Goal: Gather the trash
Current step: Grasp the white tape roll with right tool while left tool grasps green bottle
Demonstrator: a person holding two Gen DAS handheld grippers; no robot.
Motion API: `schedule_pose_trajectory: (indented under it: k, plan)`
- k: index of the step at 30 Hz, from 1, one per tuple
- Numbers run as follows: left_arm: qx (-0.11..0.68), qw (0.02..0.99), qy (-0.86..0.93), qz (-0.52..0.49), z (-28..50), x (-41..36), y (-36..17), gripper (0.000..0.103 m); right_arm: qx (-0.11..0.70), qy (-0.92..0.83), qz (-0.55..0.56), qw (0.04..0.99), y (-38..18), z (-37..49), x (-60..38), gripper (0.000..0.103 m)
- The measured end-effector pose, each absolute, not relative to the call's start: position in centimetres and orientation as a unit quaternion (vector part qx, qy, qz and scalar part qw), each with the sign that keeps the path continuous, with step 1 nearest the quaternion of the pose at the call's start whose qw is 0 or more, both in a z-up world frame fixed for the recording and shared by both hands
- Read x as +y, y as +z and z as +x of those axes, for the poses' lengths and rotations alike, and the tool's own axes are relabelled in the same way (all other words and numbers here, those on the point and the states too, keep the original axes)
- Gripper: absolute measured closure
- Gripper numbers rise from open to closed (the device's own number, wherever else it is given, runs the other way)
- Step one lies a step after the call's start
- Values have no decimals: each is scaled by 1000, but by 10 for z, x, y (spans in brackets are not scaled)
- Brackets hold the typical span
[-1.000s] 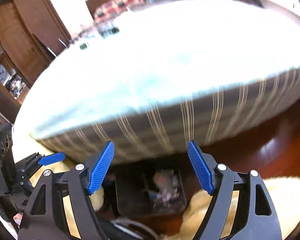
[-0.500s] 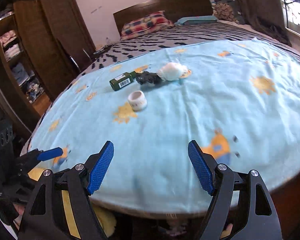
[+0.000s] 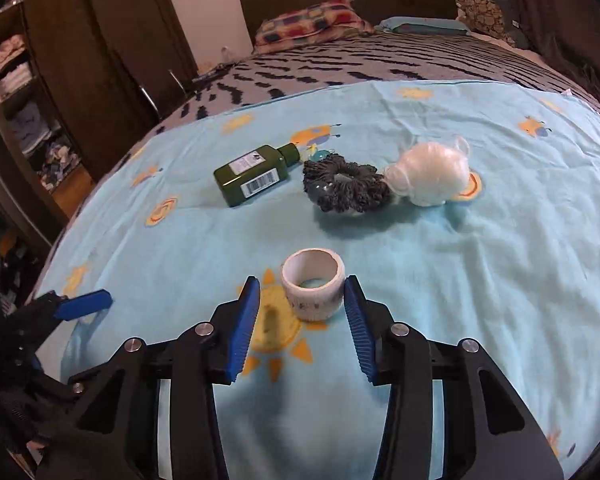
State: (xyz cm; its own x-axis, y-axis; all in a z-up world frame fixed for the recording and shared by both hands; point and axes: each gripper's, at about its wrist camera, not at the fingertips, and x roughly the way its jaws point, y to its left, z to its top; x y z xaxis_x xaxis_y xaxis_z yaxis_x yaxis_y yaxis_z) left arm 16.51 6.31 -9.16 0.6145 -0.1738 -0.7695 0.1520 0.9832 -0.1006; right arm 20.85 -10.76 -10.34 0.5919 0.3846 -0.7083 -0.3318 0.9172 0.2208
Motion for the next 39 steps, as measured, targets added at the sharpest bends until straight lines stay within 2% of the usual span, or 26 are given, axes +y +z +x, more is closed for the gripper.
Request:
schedule_pose_trajectory:
  k: [1,7,15,23,31,39]
  plan:
    - [429,899,-89,-10,170,63,-91,10,410,201,32,889,-106,211,-109,69]
    - [427,900,-88,-5,220,59,-92,11,413,209,36,886,-112,221,-114,69]
    - [424,901,-94,0,282,54,-94,22,389,203,40,898,-101,219,-131,70]
    - [433,895,-109,-5,314,48,-99,51,386,197,43,900,-97,214,-150,70]
    - [432,894,-115,-8,284,47,-91,56,376,195,34,905,-90,187,-156,70]
    - [399,906,-143,0,201,28,-70,58,364,192,29,911,-82,133,-178,70]
